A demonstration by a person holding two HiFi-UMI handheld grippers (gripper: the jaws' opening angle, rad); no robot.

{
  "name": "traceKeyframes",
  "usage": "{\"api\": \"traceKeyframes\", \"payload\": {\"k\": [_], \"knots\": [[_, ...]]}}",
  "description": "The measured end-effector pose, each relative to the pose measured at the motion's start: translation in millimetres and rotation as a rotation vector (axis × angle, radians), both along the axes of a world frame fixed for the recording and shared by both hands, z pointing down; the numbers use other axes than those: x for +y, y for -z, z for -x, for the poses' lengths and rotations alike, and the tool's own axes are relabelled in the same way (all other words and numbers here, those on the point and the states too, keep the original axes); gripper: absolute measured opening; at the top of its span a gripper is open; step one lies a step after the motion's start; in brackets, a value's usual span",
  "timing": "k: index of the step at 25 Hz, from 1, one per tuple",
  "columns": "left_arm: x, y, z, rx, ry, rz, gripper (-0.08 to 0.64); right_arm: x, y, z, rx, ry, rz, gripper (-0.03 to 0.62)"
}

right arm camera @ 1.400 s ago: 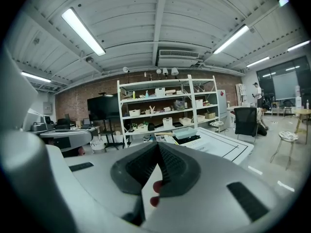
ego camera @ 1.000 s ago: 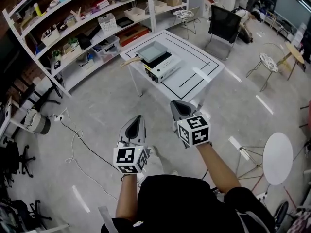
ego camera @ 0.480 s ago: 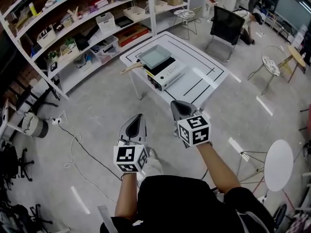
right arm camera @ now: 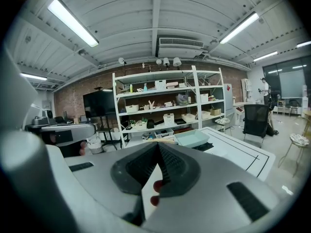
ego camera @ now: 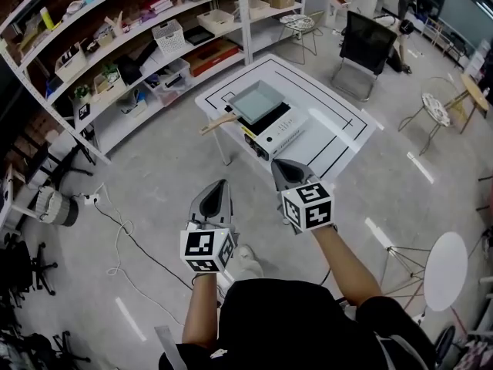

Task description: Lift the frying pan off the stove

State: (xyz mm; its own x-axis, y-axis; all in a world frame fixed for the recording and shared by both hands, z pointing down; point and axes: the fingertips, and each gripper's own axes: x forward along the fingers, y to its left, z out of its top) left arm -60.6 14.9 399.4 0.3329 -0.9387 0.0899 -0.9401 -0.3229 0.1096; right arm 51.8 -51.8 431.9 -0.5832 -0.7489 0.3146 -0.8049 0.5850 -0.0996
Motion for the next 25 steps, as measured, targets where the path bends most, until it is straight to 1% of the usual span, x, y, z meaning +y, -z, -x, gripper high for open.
{"api": "traceKeyframes", "payload": {"k": [9,18,25], "knots": [[-55.7,-1.4,46.1,0.016,-0.01,0.013,0.008,-55.3,-0.9,42.2,0.02,-0.014,0.011,0.002],[-95.8,-7.9,89.8,0.035,-0.031,0.026,0.008,-92.5,-4.8,83.0,0.041,-0.035,0.021,0.002],[-118.9,-11.5,115.0,0.04,-0.049,0.025,0.008,-115.9,-5.3,104.2,0.049,-0.054,0.014,0.002]]}}
